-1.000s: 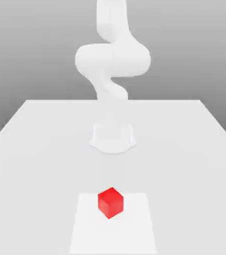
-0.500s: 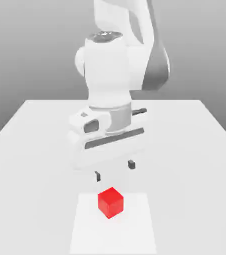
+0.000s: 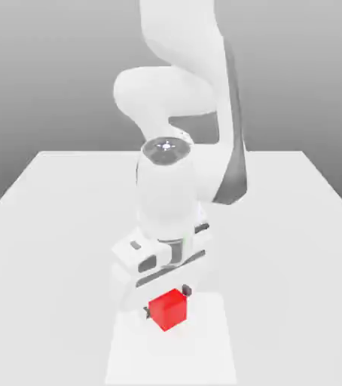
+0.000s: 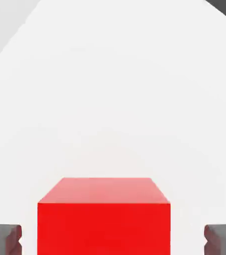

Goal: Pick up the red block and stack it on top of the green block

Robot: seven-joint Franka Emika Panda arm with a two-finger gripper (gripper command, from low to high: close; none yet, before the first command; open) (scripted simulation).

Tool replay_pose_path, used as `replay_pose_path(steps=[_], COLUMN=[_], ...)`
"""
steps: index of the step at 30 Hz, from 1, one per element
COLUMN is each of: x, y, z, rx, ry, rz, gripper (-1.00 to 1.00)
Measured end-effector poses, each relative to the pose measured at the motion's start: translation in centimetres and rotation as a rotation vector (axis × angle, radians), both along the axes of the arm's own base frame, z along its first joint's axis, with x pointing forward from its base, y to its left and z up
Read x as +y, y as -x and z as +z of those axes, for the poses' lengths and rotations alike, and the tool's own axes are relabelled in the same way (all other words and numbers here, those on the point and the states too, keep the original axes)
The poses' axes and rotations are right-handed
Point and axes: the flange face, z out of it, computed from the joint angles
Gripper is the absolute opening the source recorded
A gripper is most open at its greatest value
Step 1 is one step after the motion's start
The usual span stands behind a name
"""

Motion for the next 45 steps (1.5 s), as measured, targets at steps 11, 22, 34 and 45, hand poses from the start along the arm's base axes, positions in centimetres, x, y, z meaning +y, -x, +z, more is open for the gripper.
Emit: replay_pose_path(steps=[11, 22, 34, 45], x=[0.0, 1.3, 20.1, 34.4], y=[-0.5, -2.2, -11.5, -11.3], z=[2.5, 7.2, 10.0, 4.9], rx=[-0.007, -0.004, -0.014, 0.004], ry=[0.001, 0.021, 0.061, 0.001], rz=[0.003, 0.079, 0.685, 1.045], gripper=[-1.00, -1.00, -1.00, 1.00])
